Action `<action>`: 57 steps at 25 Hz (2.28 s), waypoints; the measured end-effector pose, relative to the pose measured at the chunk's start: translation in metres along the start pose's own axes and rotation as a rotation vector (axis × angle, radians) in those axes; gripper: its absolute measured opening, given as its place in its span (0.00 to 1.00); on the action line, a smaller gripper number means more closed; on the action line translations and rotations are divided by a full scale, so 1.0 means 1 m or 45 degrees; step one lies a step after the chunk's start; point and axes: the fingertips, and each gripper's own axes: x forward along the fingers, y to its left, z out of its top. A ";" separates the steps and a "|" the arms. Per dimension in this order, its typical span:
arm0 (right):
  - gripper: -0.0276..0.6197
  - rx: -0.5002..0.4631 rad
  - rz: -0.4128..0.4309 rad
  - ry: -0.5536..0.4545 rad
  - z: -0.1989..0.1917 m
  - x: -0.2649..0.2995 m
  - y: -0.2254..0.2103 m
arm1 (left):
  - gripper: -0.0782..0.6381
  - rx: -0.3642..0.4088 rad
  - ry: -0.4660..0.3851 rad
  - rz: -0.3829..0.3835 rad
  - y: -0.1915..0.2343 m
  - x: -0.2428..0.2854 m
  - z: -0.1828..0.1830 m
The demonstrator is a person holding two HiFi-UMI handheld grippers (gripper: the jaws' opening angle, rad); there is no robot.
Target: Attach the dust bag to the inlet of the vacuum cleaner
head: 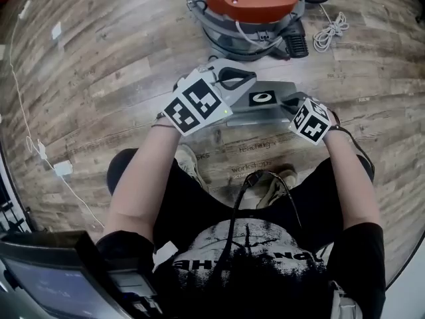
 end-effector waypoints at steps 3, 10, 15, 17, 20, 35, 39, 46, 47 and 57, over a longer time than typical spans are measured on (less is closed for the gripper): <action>0.10 0.008 0.037 -0.056 0.015 -0.023 -0.008 | 0.11 -0.040 0.100 0.010 -0.004 0.004 -0.013; 0.09 0.101 0.127 -0.174 0.035 -0.070 -0.032 | 0.27 -0.071 0.361 -0.033 -0.039 0.012 -0.051; 0.09 0.117 0.221 -0.243 0.048 -0.094 -0.020 | 0.36 0.009 0.490 0.016 -0.053 0.022 -0.071; 0.09 0.110 0.259 -0.278 0.055 -0.102 -0.015 | 0.36 0.059 0.553 0.056 -0.051 0.026 -0.077; 0.09 0.106 0.268 -0.322 0.062 -0.114 -0.013 | 0.23 0.137 0.597 0.127 -0.046 0.028 -0.078; 0.36 -0.292 -0.004 -0.273 0.081 -0.155 -0.013 | 0.15 0.239 0.521 0.178 -0.037 0.010 -0.033; 0.32 -0.420 -0.138 -0.217 0.084 -0.152 -0.024 | 0.15 0.333 0.537 0.166 -0.037 0.015 -0.006; 0.10 -0.494 -0.282 -0.230 0.073 -0.169 -0.052 | 0.15 0.331 0.544 0.195 -0.032 0.031 0.022; 0.10 -0.492 -0.287 -0.230 0.070 -0.173 -0.055 | 0.15 0.336 0.553 0.202 -0.031 0.034 0.027; 0.10 -0.378 -0.322 -0.265 0.053 -0.188 -0.095 | 0.15 0.363 0.574 0.192 -0.006 0.064 0.054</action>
